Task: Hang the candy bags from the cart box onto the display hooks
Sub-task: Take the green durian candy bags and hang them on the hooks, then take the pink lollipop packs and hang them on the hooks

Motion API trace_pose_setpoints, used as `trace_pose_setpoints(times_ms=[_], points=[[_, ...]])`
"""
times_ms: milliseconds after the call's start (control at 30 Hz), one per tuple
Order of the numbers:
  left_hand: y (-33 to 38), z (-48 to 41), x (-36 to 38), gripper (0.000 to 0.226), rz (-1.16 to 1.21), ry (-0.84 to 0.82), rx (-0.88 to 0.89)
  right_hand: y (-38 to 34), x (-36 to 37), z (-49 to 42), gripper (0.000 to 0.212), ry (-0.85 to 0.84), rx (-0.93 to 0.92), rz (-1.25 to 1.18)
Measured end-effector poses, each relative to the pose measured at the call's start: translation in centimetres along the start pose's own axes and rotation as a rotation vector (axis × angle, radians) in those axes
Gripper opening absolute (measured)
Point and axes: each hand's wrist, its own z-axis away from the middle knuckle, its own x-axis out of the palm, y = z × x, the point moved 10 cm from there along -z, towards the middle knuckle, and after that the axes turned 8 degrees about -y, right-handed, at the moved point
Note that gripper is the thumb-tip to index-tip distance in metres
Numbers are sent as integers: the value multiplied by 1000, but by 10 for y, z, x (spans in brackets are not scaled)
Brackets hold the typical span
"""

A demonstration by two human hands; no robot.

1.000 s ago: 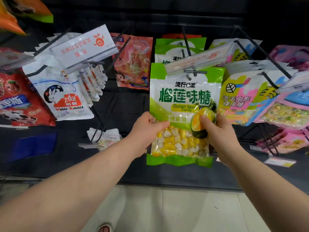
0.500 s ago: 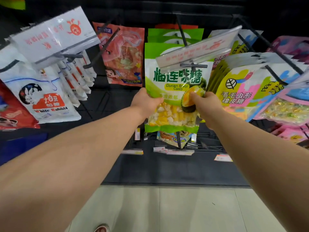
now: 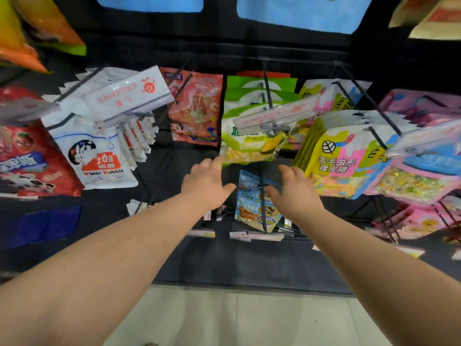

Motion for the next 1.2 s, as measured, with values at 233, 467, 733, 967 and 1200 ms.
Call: trace_pose_setpoints(times_ms=[233,467,733,967,1200], points=[[-20,72,-11,82,-334,-27,-4,-56,7,46,64,-103,-194,347],[-99,153,-35,83,-304,17,-189,-129,22,86,63,-144,-359,372],[-225,271,-53,87,-181,80,-447,-245,69,149,62,-202,-557,442],[-354,423,-59,88,-115,132,-661,-393,139,244,61,-236,-773,461],[-468,587,-47,90,-97,145,-836,-520,224,363,64,-294,-948,473]])
